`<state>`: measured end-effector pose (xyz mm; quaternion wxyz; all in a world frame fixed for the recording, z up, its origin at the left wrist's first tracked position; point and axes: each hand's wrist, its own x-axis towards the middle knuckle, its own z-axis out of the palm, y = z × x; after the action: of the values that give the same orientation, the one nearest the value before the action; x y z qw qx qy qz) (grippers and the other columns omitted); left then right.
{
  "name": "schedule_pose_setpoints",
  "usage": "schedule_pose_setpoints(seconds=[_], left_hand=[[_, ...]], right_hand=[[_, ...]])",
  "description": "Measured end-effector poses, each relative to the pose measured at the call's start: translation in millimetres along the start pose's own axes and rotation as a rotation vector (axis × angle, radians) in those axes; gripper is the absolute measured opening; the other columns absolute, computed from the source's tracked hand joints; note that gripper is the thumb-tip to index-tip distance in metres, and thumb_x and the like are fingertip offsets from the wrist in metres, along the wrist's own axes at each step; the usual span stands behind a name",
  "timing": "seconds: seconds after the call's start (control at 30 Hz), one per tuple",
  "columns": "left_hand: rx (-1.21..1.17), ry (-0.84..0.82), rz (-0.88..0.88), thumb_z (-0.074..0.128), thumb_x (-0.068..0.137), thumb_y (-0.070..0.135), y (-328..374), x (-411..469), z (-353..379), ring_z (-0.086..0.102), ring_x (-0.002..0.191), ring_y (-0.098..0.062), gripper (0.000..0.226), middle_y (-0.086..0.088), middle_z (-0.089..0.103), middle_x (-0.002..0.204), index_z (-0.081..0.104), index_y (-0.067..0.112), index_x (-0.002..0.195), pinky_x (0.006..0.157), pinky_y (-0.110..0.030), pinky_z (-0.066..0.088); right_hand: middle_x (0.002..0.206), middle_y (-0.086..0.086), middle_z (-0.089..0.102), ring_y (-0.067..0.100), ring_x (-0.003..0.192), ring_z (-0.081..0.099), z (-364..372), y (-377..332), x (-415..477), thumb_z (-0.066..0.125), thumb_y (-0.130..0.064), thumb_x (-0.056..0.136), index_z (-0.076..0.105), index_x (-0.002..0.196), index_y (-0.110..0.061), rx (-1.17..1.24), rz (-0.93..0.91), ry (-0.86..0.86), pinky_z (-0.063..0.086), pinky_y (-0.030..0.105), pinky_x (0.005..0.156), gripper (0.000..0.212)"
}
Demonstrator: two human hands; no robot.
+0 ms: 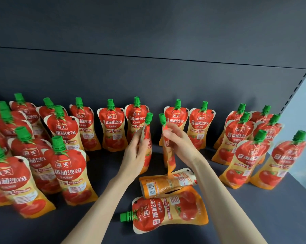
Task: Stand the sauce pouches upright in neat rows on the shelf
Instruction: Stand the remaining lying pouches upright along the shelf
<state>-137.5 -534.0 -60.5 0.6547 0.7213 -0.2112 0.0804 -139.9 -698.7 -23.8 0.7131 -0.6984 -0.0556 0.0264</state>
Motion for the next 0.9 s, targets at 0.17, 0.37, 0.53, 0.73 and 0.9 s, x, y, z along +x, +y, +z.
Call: schedule_pose_setpoints(seconds=[0.17, 0.37, 0.53, 0.73, 0.9], left_hand=[[-0.068, 0.118, -0.051, 0.036, 0.096, 0.032, -2.1, 2.6, -1.2, 0.052, 0.111, -0.001, 0.028, 0.016, 0.053, 0.116, 0.04, 0.034, 0.123, 0.084, -0.009, 0.045], [-0.11, 0.149, -0.103, 0.041, 0.095, 0.032, -1.0, 18.0, 1.5, 0.059, 0.097, 0.0, 0.028, 0.013, 0.061, 0.106, 0.051, 0.02, 0.119, 0.076, -0.005, 0.048], [-0.05, 0.065, -0.161, 0.061, 0.086, 0.026, -0.7, 16.0, -6.0, 0.06, 0.09, 0.004, 0.022, 0.017, 0.063, 0.097, 0.056, 0.026, 0.107, 0.069, -0.006, 0.047], [0.086, 0.074, -0.209, 0.076, 0.074, 0.018, -15.2, 9.0, -12.9, 0.061, 0.089, -0.004, 0.032, 0.015, 0.063, 0.092, 0.057, 0.026, 0.099, 0.071, -0.016, 0.046], [0.1, 0.028, -0.231, 0.074, 0.078, 0.021, -20.9, 24.8, -14.8, 0.06, 0.1, -0.01, 0.035, 0.008, 0.065, 0.101, 0.059, 0.02, 0.109, 0.08, -0.025, 0.049]], right_hand=[[0.109, -0.003, 0.063, 0.014, 0.099, 0.064, -5.1, 2.1, -1.1, 0.073, -0.034, 0.076, 0.047, 0.119, -0.021, -0.081, -0.074, 0.334, 0.052, 0.023, 0.077, 0.052], [0.101, -0.005, 0.066, 0.008, 0.091, 0.067, -6.2, 5.8, -5.8, 0.077, -0.019, 0.075, 0.049, 0.101, -0.027, -0.052, -0.232, 0.49, 0.054, 0.018, 0.068, 0.039], [0.11, -0.008, 0.064, 0.006, 0.1, 0.063, -19.0, 12.2, -9.1, 0.075, -0.011, 0.076, 0.051, 0.116, -0.024, -0.179, -0.228, 0.336, 0.052, 0.016, 0.075, 0.049], [0.108, -0.007, 0.066, 0.009, 0.102, 0.063, -30.7, 31.3, -8.9, 0.075, -0.008, 0.077, 0.053, 0.116, -0.023, -0.317, -0.198, 0.265, 0.052, 0.022, 0.082, 0.047], [0.106, -0.007, 0.066, 0.009, 0.101, 0.063, -39.7, 32.9, -8.2, 0.075, -0.01, 0.076, 0.055, 0.113, -0.023, -0.349, -0.211, 0.336, 0.051, 0.024, 0.082, 0.044]])
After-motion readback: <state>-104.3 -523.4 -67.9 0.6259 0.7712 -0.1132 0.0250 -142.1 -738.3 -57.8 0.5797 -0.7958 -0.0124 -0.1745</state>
